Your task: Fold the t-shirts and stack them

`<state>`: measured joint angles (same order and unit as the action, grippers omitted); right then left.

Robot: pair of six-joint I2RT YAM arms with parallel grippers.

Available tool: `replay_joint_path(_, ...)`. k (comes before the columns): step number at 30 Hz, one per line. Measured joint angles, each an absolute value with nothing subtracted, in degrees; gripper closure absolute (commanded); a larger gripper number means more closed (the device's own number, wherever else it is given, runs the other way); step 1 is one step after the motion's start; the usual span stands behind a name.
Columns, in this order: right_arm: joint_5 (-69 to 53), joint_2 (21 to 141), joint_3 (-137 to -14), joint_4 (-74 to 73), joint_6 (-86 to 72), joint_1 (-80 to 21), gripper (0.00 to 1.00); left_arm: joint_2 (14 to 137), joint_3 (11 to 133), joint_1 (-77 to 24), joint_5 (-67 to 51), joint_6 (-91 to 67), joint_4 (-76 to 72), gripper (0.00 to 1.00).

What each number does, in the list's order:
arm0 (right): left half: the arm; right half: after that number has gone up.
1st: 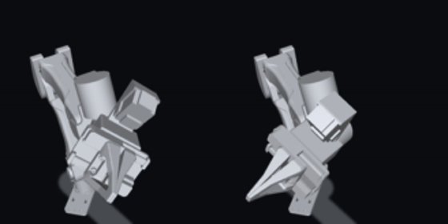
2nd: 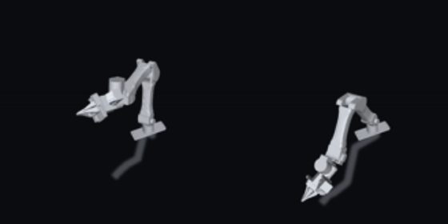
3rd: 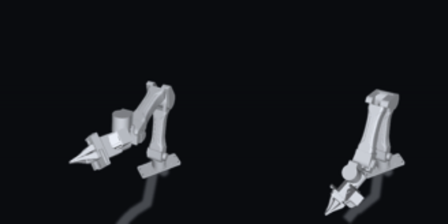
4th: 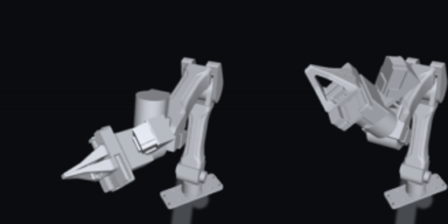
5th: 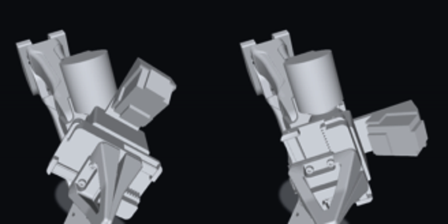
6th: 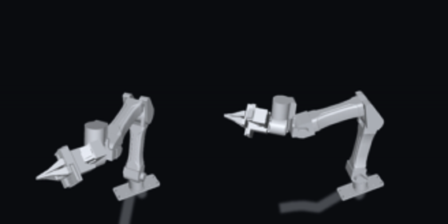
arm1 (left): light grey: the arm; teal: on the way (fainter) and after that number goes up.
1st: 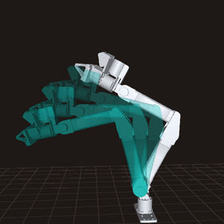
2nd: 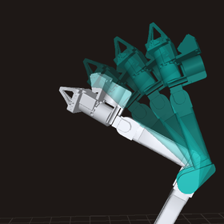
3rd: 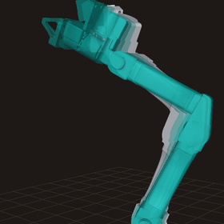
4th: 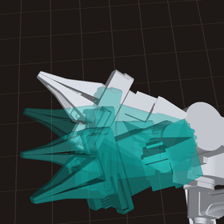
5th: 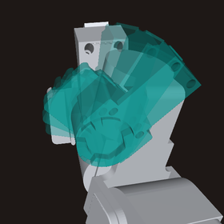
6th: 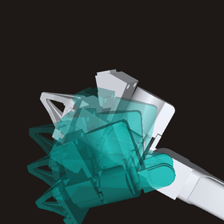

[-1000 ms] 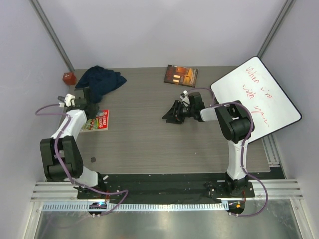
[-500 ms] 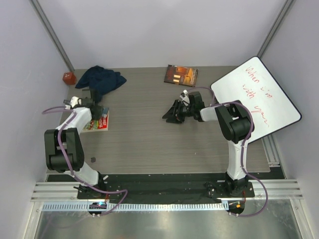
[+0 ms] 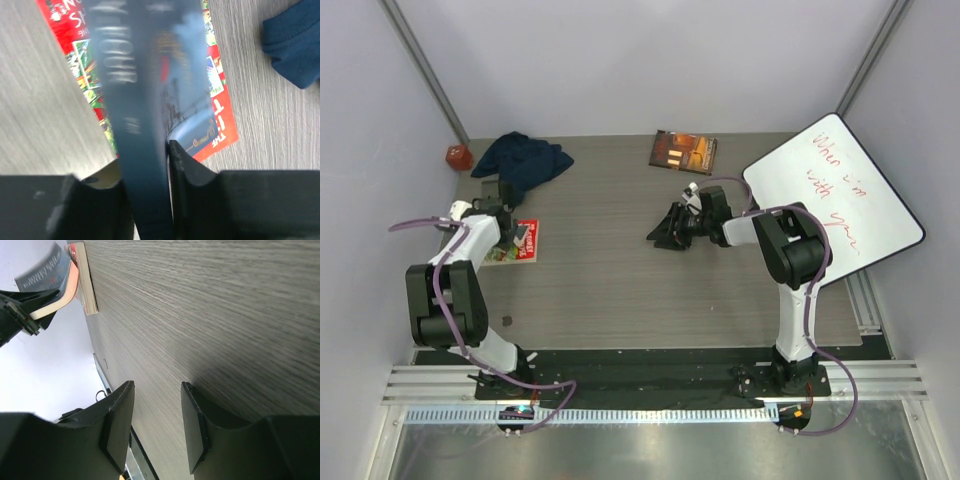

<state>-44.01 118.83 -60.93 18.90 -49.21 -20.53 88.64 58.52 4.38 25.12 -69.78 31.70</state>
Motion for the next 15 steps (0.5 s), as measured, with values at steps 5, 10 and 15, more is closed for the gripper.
replay_joint_path(5,-43.8,117.3,-60.9,17.5,-48.4,-20.6,0.52,92.7,61.4,4.5,22.5,-67.9,29.8,0.53)
replay_joint_path(10,-43.7,116.8,-60.9,17.0,-48.1,-20.6,0.52,93.2,61.7,4.5,20.9,-66.7,29.5,0.49)
replay_joint_path(15,-43.7,116.8,-61.0,16.6,-48.4,-20.6,0.52,92.9,61.5,4.5,20.8,-65.9,29.6,0.49)
